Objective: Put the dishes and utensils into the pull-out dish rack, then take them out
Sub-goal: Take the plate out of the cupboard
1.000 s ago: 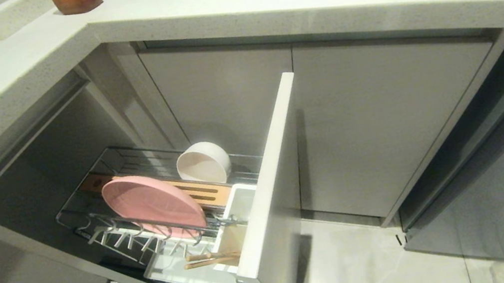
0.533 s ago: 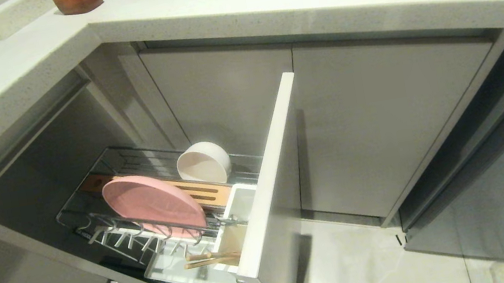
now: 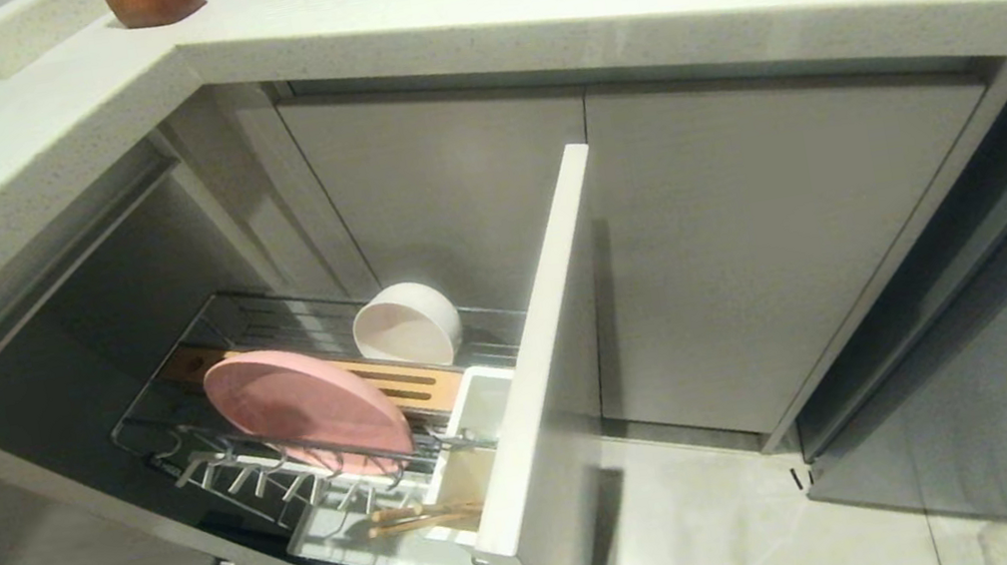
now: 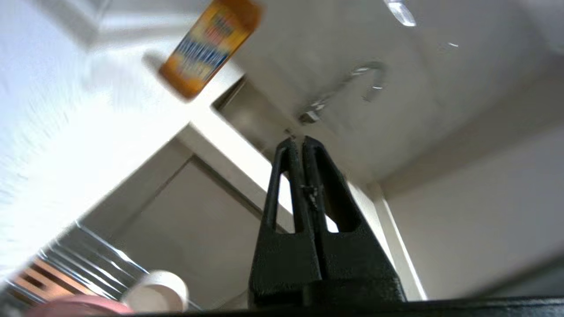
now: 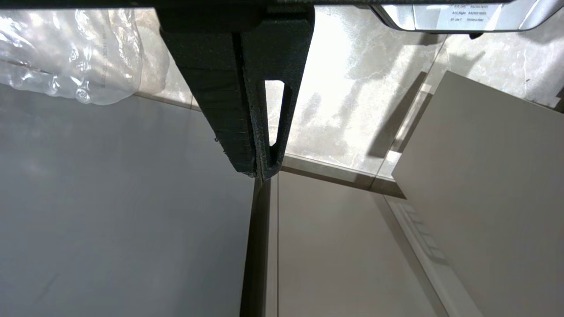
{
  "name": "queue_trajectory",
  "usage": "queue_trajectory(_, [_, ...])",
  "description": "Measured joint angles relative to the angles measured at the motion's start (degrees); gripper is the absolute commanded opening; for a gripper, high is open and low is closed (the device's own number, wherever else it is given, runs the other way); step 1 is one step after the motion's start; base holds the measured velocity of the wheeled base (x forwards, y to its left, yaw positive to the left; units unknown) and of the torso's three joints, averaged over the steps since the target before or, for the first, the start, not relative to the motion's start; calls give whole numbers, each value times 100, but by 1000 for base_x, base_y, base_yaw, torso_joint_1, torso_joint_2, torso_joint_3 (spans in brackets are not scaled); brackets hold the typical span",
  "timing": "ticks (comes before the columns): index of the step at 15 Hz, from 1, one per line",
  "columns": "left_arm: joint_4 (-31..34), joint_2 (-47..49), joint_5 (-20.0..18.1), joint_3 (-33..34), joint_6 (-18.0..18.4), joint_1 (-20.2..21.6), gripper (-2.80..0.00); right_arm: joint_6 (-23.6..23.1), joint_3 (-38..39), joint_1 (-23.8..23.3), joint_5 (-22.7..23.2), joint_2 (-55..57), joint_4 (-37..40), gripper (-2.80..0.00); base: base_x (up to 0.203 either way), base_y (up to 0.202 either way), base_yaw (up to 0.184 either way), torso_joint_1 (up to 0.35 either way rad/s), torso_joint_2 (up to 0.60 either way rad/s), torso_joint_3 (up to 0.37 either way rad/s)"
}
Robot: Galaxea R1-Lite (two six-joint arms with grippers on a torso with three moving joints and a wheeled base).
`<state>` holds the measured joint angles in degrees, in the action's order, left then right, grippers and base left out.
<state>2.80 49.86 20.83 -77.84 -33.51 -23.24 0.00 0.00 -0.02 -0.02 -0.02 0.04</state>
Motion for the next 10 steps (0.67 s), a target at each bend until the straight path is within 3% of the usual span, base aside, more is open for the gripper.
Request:
queue_trajectory(2, [257, 652, 1112, -177, -394, -663, -280, 0, 0, 2, -2, 0, 1, -280, 0, 0, 0, 0, 0, 0])
queue_trajectory(4, [884, 1094, 1822, -248, -926, -1260, -280, 0, 0, 2, -4, 0, 1, -280, 0, 0, 0, 0, 0, 0])
queue_trajectory(7, [1585, 1566, 2517, -166, -1657, -1857, -280, 0, 0, 2, -4, -1, 1, -280, 0, 0, 0, 0, 0, 0])
queue_trajectory(10, [1585, 1836, 2667, 110, -1943, -2091, -280, 0, 0, 1, -2, 0, -2, -280, 0, 0, 0, 0, 0, 0])
